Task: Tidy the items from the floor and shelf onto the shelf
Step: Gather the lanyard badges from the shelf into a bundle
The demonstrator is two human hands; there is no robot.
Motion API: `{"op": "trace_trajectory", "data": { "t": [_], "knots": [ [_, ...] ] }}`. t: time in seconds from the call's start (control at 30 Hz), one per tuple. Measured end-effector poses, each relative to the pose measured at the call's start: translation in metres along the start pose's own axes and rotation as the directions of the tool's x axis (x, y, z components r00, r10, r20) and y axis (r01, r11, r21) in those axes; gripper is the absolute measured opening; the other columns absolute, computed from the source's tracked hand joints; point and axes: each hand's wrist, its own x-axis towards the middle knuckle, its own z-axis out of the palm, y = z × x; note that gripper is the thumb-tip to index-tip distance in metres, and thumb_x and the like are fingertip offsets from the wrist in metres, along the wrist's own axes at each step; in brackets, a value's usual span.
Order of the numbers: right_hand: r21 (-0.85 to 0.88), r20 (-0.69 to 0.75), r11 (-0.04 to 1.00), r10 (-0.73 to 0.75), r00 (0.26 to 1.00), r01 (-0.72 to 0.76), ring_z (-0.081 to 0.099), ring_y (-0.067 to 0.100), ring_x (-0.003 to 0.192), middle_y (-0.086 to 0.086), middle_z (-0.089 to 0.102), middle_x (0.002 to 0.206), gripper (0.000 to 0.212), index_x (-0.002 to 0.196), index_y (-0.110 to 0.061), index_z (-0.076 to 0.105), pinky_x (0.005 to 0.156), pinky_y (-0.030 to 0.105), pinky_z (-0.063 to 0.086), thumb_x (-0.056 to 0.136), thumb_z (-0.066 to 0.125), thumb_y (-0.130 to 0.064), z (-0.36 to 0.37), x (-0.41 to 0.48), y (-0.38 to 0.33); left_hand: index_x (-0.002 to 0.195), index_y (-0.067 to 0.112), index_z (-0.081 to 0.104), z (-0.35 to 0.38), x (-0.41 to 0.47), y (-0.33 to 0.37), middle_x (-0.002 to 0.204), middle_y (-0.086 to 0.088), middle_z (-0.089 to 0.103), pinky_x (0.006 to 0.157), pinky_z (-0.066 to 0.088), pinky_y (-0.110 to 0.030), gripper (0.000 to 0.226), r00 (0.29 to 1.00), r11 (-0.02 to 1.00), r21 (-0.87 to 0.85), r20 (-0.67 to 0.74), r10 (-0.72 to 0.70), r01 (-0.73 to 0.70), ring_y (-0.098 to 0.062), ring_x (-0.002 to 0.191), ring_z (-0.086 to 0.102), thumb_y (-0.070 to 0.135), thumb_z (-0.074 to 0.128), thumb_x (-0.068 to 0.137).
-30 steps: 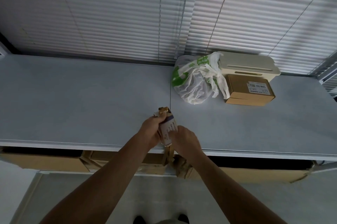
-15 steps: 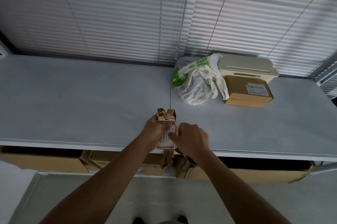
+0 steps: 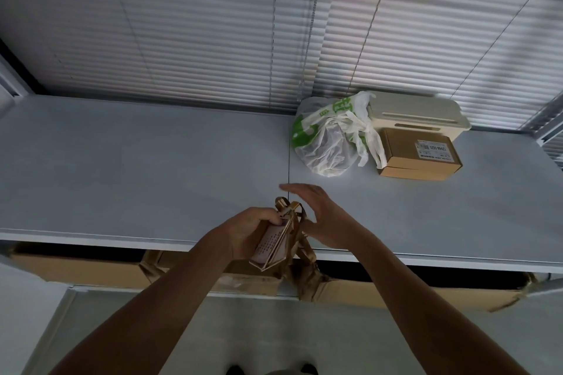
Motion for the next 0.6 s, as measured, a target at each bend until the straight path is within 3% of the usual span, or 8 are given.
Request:
{"op": "trace_trajectory", "data": {
  "t": [0.1, 0.2, 0.3, 0.4, 0.5, 0.6],
  "knots": [
    [-0.206, 0.0, 0.968, -0.145, 0.989, 0.142, 0.048, 0.012, 0.115, -0.01, 0.062, 0.117, 0.041, 0.118, -0.031, 0.06, 0.098, 0.031, 0.041, 0.08, 0.075, -0.028, 0.001, 0.005, 0.0, 0.103, 0.003, 0.058, -0.001, 0.0, -0.004, 0.089, -0.012, 0.061, 0.06, 0.048, -0.03, 0.033, 0.996, 0.999, -0.001, 0.07, -0.049, 0.049, -0.019, 0.067, 0.059, 0.018, 0.053, 0.073],
    [-0.327, 0.06, 0.927, -0.171, 0.983, 0.181, 0.048, 0.01, 0.097, -0.009, 0.062, 0.1, 0.026, 0.104, -0.027, 0.058, 0.086, 0.034, 0.045, 0.082, 0.073, -0.028, -0.003, 0.005, -0.004, 0.108, 0.003, 0.053, -0.002, -0.001, -0.006, 0.091, -0.013, 0.057, 0.059, 0.042, -0.027, 0.037, 0.98, 0.992, -0.024, 0.16, -0.116, 0.121, -0.018, 0.067, 0.055, 0.021, 0.052, 0.075],
    [-0.323, 0.17, 0.939, -0.069, 0.983, 0.122, 0.056, 0.014, 0.085, -0.004, 0.062, 0.093, 0.025, 0.103, -0.026, 0.051, 0.076, 0.037, 0.051, 0.087, 0.068, -0.021, -0.007, 0.002, -0.013, 0.111, 0.003, 0.056, -0.006, -0.002, -0.007, 0.096, -0.012, 0.059, 0.063, 0.043, -0.028, 0.046, 0.973, 0.99, 0.033, 0.185, -0.14, 0.137, -0.019, 0.074, 0.057, 0.04, 0.061, 0.083],
    [-0.331, 0.297, 0.943, 0.06, 0.953, 0.044, 0.059, 0.019, 0.07, 0.001, 0.061, 0.079, 0.021, 0.102, -0.027, 0.042, 0.065, 0.039, 0.05, 0.093, 0.06, -0.022, -0.012, 0.005, -0.021, 0.11, 0.007, 0.06, -0.007, -0.003, -0.007, 0.096, -0.008, 0.062, 0.067, 0.047, -0.027, 0.059, 0.961, 0.982, 0.118, 0.218, -0.171, 0.148, -0.017, 0.077, 0.058, 0.054, 0.071, 0.077],
    [-0.353, 0.394, 0.936, 0.138, 0.909, 0.011, 0.054, 0.018, 0.069, 0.002, 0.059, 0.08, 0.02, 0.105, -0.027, 0.039, 0.064, 0.034, 0.043, 0.096, 0.056, -0.029, -0.016, 0.01, -0.029, 0.097, 0.012, 0.058, -0.007, -0.003, -0.009, 0.088, -0.006, 0.057, 0.062, 0.043, -0.024, 0.045, 0.947, 0.977, 0.091, 0.244, -0.21, 0.194, -0.013, 0.068, 0.055, 0.036, 0.084, 0.07],
    [-0.359, 0.44, 0.933, 0.164, 0.883, 0.006, 0.053, 0.018, 0.071, 0.004, 0.06, 0.085, 0.021, 0.108, -0.027, 0.04, 0.065, 0.035, 0.041, 0.095, 0.057, -0.031, -0.018, 0.012, -0.033, 0.096, 0.013, 0.058, -0.01, -0.002, -0.012, 0.086, -0.005, 0.055, 0.061, 0.04, -0.024, 0.027, 0.932, 0.98, 0.055, 0.303, -0.2, 0.193, -0.012, 0.065, 0.053, 0.02, 0.076, 0.077]
  ]
}}
